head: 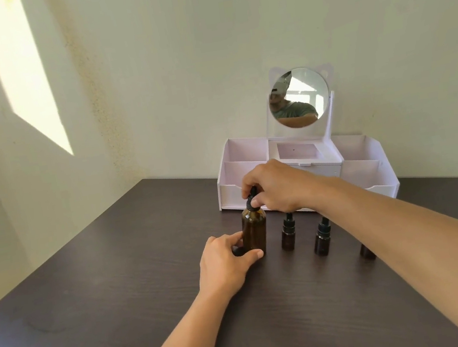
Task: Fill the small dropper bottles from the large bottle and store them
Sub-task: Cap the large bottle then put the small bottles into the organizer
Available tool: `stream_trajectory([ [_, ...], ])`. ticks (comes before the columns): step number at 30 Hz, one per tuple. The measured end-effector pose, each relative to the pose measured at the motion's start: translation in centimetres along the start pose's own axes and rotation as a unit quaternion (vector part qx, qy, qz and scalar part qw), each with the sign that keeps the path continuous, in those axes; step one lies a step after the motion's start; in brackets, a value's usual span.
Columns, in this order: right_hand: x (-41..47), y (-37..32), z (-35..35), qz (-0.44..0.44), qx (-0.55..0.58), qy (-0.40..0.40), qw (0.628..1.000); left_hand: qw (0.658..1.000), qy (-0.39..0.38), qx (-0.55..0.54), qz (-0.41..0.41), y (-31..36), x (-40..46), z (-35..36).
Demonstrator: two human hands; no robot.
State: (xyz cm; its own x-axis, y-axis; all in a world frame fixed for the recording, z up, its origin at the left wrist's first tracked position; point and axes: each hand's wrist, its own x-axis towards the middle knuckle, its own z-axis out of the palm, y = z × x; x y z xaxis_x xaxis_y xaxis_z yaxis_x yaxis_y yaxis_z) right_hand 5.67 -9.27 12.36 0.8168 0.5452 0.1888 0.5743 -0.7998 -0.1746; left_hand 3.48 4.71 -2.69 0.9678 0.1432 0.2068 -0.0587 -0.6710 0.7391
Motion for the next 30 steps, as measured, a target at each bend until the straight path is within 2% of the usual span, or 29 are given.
stream_trajectory([
  [6, 0.5, -0.8, -0.5, 0.015, -0.158, -0.009, 0.987, 1.0, -0.002, -0.007, -0.012, -0.2, 0.2, 0.1],
  [8, 0.8, -1.0, -0.8, 0.032, -0.179, -0.009, 0.983, 1.0, -0.003, -0.008, -0.014, -0.3, 0.2, 0.2],
  [14, 0.7, -0.8, -2.0, 0.002, -0.066, -0.07, 0.995, 1.0, -0.004, -0.018, -0.013, -0.3, 0.2, 0.1],
  [18, 0.9, -0.6, -0.7, 0.005, -0.119, -0.023, 0.993, 1.0, -0.011, -0.012, -0.01, -0.2, 0.2, 0.0],
  [21, 1.1, -0.4, -0.3, 0.026, -0.16, -0.02, 0.987, 1.0, -0.01, -0.01, -0.007, -0.2, 0.1, 0.0],
  [26, 0.6, -0.4, -1.2, -0.006, -0.086, -0.076, 0.993, 1.0, -0.012, -0.014, -0.006, -0.2, 0.0, -0.1],
  [30, 0.5, -0.5, -0.5, -0.006, -0.115, -0.037, 0.993, 1.0, -0.01, -0.015, -0.01, -0.2, 0.0, 0.0],
])
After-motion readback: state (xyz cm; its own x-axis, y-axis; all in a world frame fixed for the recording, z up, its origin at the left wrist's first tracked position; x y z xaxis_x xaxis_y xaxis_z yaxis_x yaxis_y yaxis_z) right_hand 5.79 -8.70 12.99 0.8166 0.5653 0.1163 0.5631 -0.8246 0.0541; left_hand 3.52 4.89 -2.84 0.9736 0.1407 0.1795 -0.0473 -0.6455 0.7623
